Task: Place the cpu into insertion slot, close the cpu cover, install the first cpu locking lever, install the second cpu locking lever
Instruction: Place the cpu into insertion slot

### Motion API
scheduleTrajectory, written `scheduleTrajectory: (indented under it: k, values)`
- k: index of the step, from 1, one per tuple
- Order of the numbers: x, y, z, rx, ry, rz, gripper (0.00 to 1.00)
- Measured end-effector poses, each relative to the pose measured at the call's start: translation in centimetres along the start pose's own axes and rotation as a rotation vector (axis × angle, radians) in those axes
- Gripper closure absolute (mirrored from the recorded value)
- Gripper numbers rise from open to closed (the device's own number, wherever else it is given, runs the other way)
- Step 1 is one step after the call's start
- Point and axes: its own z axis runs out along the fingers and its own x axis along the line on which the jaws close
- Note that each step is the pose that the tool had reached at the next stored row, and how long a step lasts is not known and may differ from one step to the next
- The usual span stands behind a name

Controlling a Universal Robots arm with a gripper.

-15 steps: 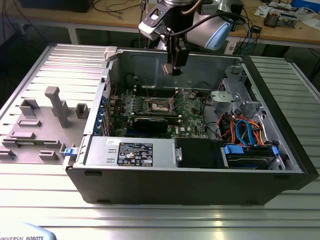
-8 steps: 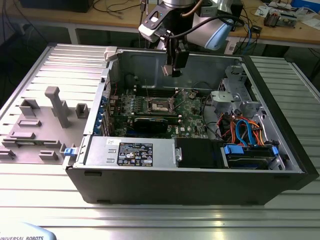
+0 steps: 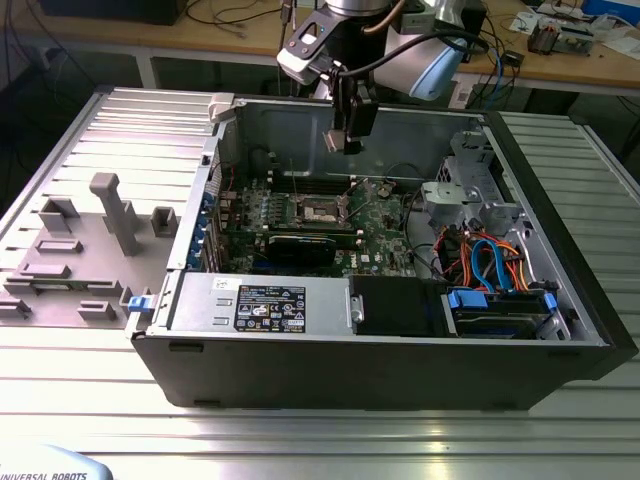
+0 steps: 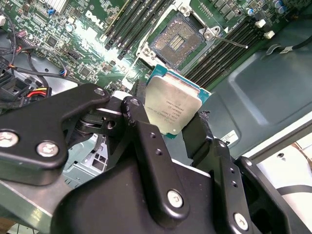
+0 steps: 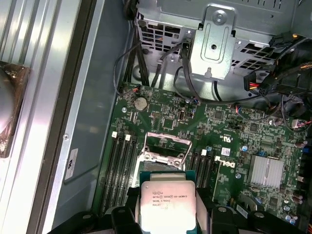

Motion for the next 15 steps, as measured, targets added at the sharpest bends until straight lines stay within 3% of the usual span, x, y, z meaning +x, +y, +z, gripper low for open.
scheduleTrajectory:
  k: [6, 10, 15]
  values:
    - [0.26, -0.85, 0.31, 0.0003, -0.0004, 0.006, 0.46]
    - [0.26, -0.90, 1.09, 0.0009, -0.0053, 0.090, 0.46]
    - [0.28, -1.00, 1.19, 0.0008, -0.0068, 0.116, 0.46]
